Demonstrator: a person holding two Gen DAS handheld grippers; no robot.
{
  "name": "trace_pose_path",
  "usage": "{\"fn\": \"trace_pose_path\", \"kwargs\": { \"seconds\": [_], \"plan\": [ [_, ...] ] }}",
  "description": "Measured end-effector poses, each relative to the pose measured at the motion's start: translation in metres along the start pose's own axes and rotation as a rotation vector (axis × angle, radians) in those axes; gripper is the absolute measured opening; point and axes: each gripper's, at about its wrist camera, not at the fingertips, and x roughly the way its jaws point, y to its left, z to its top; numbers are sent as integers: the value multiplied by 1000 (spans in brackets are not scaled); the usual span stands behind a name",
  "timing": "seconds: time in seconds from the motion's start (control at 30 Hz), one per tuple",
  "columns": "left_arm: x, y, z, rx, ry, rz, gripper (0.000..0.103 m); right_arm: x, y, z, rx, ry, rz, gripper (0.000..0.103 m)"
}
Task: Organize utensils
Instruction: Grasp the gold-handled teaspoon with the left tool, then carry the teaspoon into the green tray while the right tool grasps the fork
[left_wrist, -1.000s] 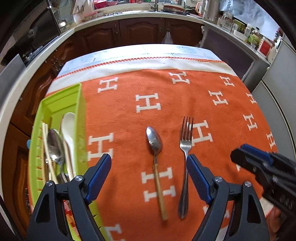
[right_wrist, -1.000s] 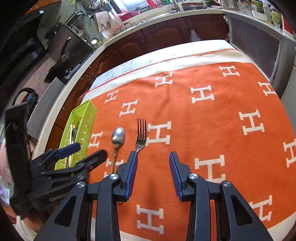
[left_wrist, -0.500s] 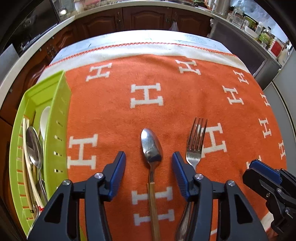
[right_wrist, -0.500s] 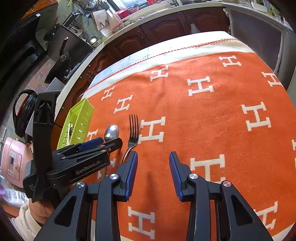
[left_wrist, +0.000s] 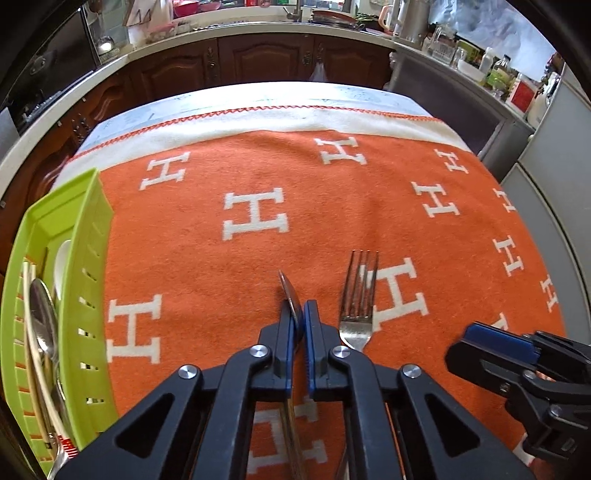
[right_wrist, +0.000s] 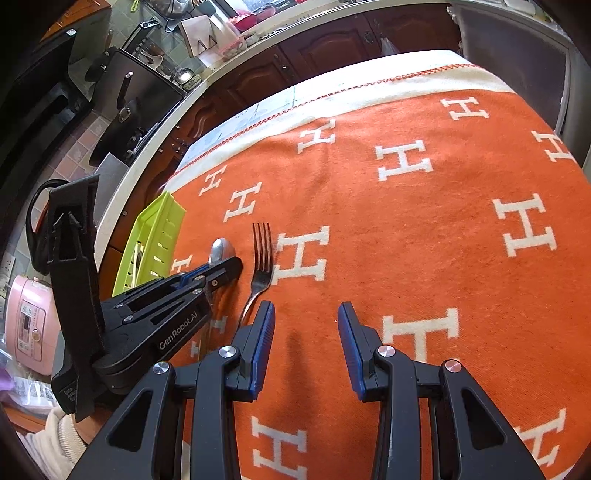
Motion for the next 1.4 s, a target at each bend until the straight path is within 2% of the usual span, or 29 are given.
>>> {"fn": "trace_pose_path", "kwargs": {
  "seconds": [0.2, 0.37, 0.47, 0.6, 0.77, 0.8, 0.87, 0.9, 0.97, 1.0, 1.13, 1.4],
  "plan": [
    [-11, 6, -1, -34, -3, -67, 3, 14, 12, 14, -40, -40, 6, 36],
    [-32, 14, 0, -53, -29, -90, 3, 30, 34, 26, -126, -66, 18, 36],
    [-50, 24, 0, -69, -48, -93, 2, 45, 48, 33, -178, -69, -4, 36],
    [-82, 41, -1, -91, -89, -77, 2, 64, 57, 33, -209, -47, -29, 34],
    [-124, 70, -4, -118, -131, -36, 2, 74, 69, 29, -270, -78, -73, 32],
    [-131, 76, -5, -125, -137, -29, 2, 76, 72, 28, -281, -83, -83, 30],
    [-146, 88, -6, -134, -151, -5, 2, 77, 76, 24, -302, -89, -99, 19],
    [-153, 93, -8, -141, -157, 4, 3, 77, 78, 23, -310, -90, -101, 17],
    [-166, 104, -12, -165, -174, -11, 4, 78, 81, 21, -317, -89, -88, 11],
    [-174, 109, -15, -176, -182, -19, 4, 78, 83, 20, -314, -86, -80, 3],
    [-198, 117, -24, -187, -227, -31, 5, 70, 89, 17, -285, -98, -51, 2],
    [-236, 133, -46, -195, -283, -33, 2, 13, 134, 13, -333, -183, 27, 2]
  ]
}}
